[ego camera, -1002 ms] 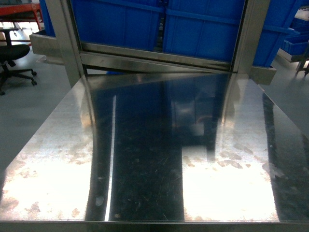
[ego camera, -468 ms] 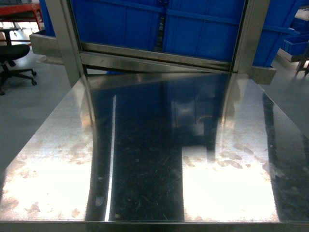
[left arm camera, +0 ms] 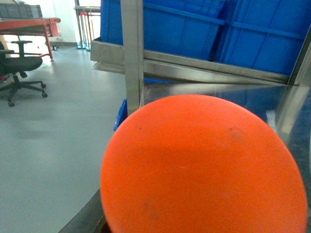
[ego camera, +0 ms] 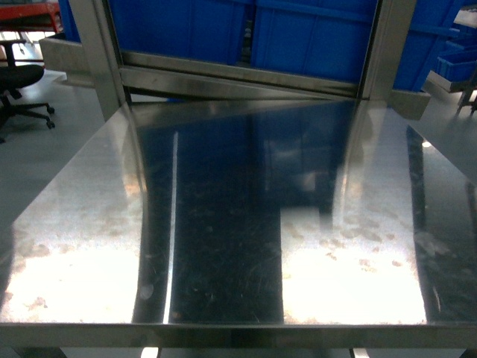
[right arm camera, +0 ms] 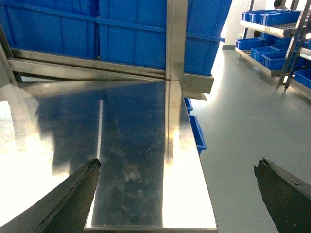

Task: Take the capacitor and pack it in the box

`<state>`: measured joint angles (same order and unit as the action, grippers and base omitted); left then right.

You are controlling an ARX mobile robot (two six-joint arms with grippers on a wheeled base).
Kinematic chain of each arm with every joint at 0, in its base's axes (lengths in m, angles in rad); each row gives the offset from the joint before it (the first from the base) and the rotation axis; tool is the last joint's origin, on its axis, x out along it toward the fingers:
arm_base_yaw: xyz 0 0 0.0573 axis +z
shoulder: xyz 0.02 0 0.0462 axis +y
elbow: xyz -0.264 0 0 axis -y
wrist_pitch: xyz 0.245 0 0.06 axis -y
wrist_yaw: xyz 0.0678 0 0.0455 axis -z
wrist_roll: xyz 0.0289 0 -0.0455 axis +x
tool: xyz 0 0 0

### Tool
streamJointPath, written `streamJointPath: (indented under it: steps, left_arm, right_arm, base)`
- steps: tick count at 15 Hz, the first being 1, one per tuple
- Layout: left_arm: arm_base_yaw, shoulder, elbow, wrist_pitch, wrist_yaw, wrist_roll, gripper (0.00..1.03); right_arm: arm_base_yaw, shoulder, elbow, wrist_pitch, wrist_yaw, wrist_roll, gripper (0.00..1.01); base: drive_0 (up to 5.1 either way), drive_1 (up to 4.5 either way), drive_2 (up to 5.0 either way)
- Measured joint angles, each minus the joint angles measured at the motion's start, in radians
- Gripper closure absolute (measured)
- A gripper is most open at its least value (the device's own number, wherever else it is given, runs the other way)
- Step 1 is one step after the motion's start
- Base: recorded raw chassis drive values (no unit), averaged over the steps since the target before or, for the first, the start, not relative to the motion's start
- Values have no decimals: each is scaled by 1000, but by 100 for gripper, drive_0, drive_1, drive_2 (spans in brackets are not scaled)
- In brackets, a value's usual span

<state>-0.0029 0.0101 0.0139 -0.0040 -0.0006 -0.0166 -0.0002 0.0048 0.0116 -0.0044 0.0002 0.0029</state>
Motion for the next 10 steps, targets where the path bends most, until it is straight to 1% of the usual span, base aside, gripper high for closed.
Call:
streamJointPath:
  steps: [10]
  left_arm:
    - [0, 0, 0, -3, 0, 3, 59]
  right_arm:
    - [0, 0, 0, -1, 0, 0, 3]
  base:
    - [0, 0, 0]
